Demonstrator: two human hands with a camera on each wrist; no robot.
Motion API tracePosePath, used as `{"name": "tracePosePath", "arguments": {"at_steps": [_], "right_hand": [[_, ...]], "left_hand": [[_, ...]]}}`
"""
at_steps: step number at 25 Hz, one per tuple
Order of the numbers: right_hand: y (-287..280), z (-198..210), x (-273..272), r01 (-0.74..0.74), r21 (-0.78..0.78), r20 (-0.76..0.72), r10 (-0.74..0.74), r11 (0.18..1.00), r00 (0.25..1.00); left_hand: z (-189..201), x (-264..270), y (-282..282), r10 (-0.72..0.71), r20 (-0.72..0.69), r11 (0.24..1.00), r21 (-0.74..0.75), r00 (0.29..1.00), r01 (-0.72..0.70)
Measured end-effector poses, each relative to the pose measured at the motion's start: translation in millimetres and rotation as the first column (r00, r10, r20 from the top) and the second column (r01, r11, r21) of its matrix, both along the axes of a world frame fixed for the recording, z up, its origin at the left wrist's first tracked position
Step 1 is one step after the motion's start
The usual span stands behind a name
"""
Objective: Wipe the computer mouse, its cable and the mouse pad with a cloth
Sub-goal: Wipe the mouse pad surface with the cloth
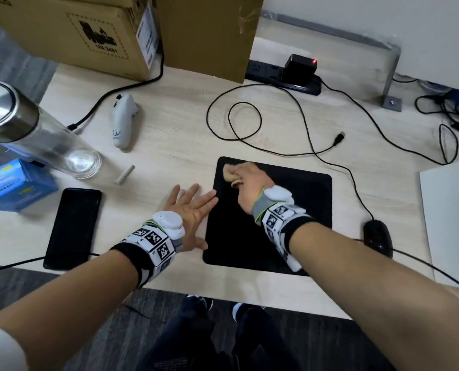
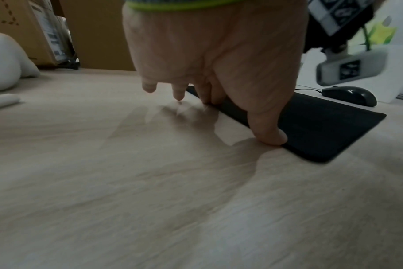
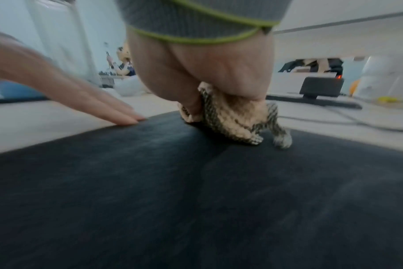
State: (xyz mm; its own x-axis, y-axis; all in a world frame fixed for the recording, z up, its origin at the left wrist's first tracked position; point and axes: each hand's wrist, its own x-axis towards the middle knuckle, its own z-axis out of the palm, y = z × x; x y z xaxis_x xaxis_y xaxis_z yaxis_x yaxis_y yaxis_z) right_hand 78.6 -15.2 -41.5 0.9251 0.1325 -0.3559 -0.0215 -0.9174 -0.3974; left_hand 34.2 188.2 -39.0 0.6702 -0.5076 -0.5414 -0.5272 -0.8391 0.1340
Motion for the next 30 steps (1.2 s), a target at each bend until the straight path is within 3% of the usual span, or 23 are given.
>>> {"name": "tracePosePath", "arguments": {"at_steps": [2, 5, 7, 9, 12, 16, 19, 22, 26, 28, 30], "right_hand": [[6, -6, -52, 0.015, 0.152, 0.005, -0.016, 0.988, 1.0], [5, 6, -131, -0.28, 0.22, -0.107, 0.308, 0.935, 0.945], [-7, 18, -140, -0.374, 0.295, -0.145, 0.428, 0.879, 0.892], [-14, 31, -116, -0.311, 0.29, -0.134, 0.36, 0.905, 0.923], [-32, 39, -43, -0.094, 0.195, 0.028, 0.091, 0.976, 0.995], [-45, 30, 29, 0.112, -0.007, 0.048, -0.112, 0.994, 0.993], [-26, 15, 14, 0.045, -0.072, -0.066, -0.05, 0.996, 0.997], [-6, 8, -60, -0.111, 0.101, -0.152, 0.126, 0.989, 0.98], [-20, 25, -131, -0.328, 0.255, -0.252, 0.39, 0.91, 0.886], [-30, 36, -116, -0.23, 0.308, -0.272, 0.317, 0.923, 0.908], [-40, 43, -85, 0.022, 0.389, -0.26, 0.086, 0.921, 0.962]], "left_hand": [[0, -2, -1, 0.019, -0.011, 1.0, 0.001, 1.0, -0.019], [4, -2, -2, 0.012, -0.012, 0.999, 0.03, 1.0, -0.012], [10, -2, -5, -0.026, 0.013, 0.998, 0.055, 1.0, 0.025], [14, -1, -12, -0.068, 0.054, 0.997, 0.05, 0.996, 0.066], [16, 4, -27, -0.074, 0.051, 0.996, -0.041, 0.996, 0.076], [10, 1, -42, -0.111, -0.015, 0.993, 0.025, 0.994, 0.112], [6, -1, -39, -0.049, -0.031, 0.999, 0.02, 0.998, 0.05], [6, -2, -40, -0.014, -0.057, 1.0, 0.01, 0.998, 0.015], [6, -2, -38, -0.019, -0.051, 1.0, -0.012, 0.999, 0.018], [8, -2, -36, -0.037, -0.042, 0.999, 0.006, 0.998, 0.037], [12, -1, -32, -0.065, -0.027, 0.997, 0.041, 0.998, 0.066]]}}
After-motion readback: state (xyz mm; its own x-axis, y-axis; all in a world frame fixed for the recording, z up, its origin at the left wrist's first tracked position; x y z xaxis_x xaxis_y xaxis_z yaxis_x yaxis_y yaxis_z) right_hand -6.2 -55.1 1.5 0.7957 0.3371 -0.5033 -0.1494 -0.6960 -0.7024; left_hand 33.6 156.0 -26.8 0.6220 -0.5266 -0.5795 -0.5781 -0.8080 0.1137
